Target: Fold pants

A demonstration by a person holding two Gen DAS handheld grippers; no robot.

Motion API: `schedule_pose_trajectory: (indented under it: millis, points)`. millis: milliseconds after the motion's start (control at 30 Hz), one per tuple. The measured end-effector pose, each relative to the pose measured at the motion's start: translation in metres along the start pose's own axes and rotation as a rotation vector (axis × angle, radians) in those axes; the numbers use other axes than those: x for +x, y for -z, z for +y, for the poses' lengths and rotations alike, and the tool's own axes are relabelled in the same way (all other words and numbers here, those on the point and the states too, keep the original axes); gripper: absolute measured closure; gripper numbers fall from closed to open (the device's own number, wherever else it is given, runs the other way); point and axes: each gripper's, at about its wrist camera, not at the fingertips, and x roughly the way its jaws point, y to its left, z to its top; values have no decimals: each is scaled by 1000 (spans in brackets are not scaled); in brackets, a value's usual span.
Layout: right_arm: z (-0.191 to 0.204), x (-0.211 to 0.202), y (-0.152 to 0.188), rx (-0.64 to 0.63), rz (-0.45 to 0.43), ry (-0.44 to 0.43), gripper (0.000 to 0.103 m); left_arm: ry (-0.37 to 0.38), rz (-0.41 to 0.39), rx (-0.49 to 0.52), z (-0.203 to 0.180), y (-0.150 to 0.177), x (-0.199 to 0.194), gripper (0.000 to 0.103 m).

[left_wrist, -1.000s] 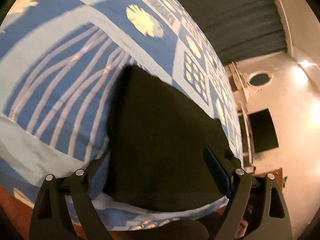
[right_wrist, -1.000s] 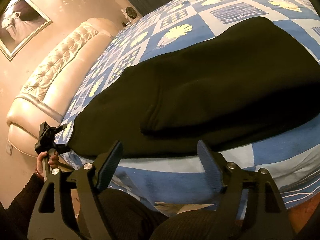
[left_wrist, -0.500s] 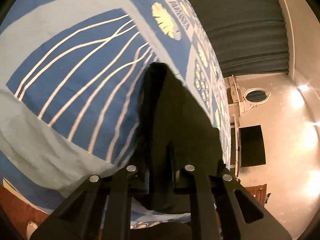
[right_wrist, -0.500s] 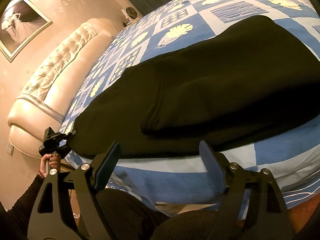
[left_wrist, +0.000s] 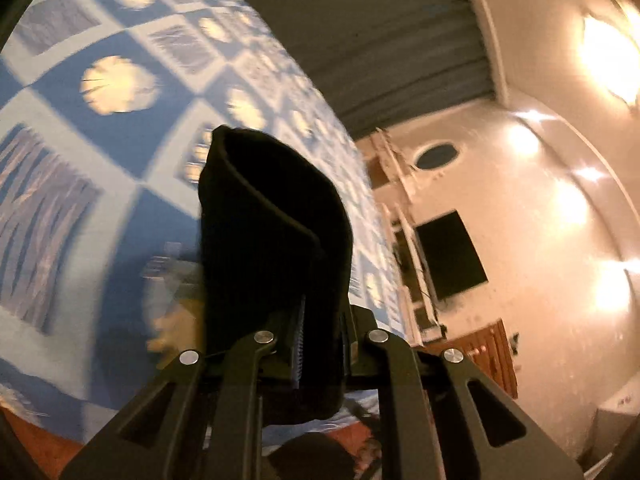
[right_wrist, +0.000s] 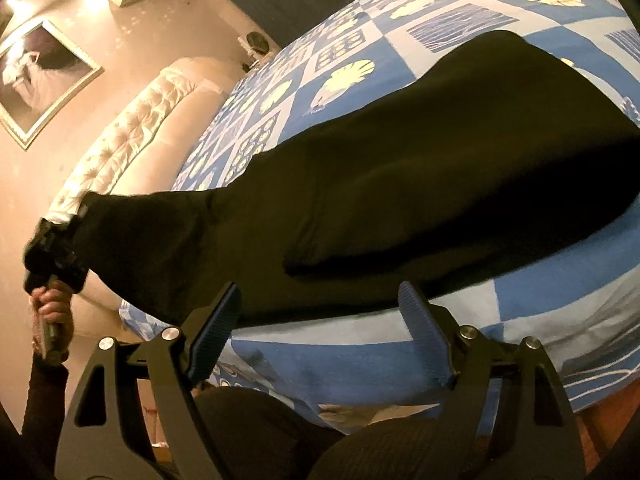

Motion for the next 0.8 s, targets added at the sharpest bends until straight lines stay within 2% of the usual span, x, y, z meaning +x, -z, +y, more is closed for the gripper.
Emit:
schedule_pose_trajectory:
  millis: [67,200,367,500,600,800]
  points:
    - [-2,-4,1,16,-11,-15,22,21,25,34,-28,7,21,90]
    - [-3,-10,3,26,-21,-40,22,16,80,101,-69,22,66,90]
    - [-8,-15,3,52,-34,-68,22,-37,171,186,-103,45,141,90]
    - [-21,-19,1,99,-43,-88,22,-116,248,228,-105,75,195,90]
    - [-30,-23,0,127,-50,-91,22,-179,305,237,-88,97,229,90]
    - [-44,-31,-3,169,-62,-86,22,-295,367,260,-60,128,270,90]
